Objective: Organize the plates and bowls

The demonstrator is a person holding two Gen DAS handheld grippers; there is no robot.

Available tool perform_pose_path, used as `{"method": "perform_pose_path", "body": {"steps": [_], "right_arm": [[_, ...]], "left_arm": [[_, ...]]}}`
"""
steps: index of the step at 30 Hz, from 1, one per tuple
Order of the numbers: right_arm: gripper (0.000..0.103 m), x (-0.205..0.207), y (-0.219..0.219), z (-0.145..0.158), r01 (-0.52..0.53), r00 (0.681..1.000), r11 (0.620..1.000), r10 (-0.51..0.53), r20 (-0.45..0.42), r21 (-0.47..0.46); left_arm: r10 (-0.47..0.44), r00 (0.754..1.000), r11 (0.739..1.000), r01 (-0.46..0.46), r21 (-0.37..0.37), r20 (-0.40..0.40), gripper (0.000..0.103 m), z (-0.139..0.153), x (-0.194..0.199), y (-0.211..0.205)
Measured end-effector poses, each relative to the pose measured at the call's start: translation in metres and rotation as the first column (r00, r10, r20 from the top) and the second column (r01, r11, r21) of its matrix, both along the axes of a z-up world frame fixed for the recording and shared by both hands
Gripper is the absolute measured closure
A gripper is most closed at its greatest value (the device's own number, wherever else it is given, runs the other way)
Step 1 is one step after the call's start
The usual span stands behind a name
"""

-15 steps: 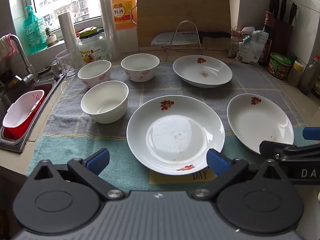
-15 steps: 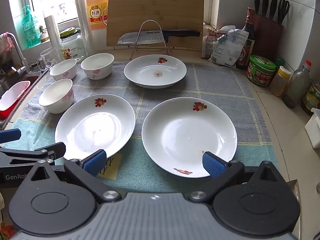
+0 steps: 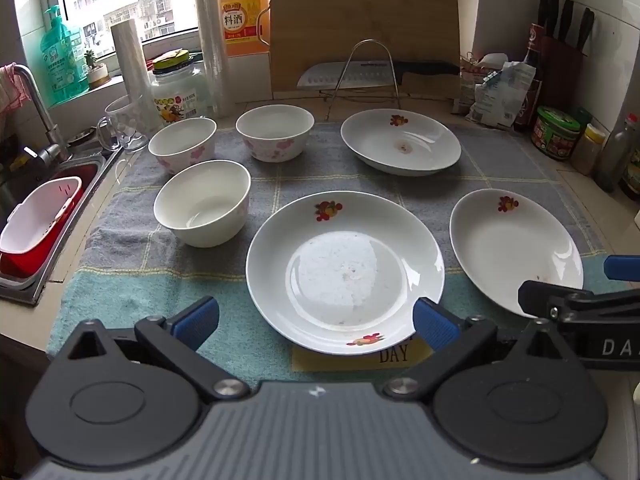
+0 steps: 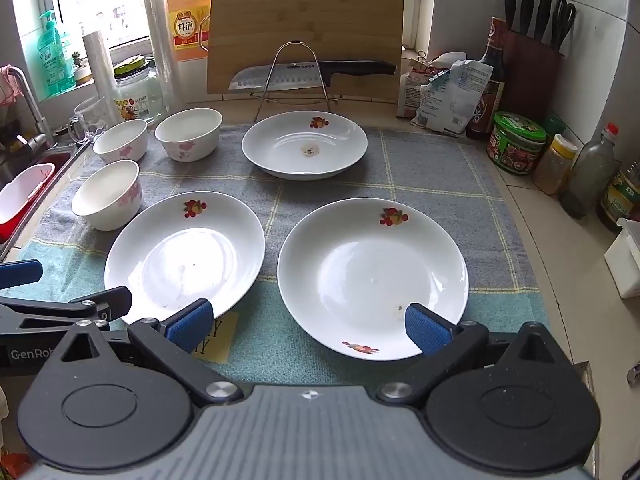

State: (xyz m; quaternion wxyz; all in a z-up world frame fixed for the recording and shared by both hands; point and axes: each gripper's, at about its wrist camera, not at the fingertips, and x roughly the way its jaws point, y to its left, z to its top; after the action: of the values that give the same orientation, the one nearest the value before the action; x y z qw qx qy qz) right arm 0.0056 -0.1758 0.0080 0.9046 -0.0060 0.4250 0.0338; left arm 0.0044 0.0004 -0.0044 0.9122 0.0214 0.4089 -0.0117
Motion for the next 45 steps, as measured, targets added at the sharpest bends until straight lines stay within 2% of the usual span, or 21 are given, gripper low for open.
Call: {"method": "perform_pose_path", "body": {"steps": [45], "right_arm": [[0.000,0.000,-0.009,0.000,-0.027,1.000,1.000,0.027,0.002,0.011]], "left_arm": [[0.037,0.999,0.999,-0.037,0.028,0.005,0.001,0.007,-0.005,-0.010]]}}
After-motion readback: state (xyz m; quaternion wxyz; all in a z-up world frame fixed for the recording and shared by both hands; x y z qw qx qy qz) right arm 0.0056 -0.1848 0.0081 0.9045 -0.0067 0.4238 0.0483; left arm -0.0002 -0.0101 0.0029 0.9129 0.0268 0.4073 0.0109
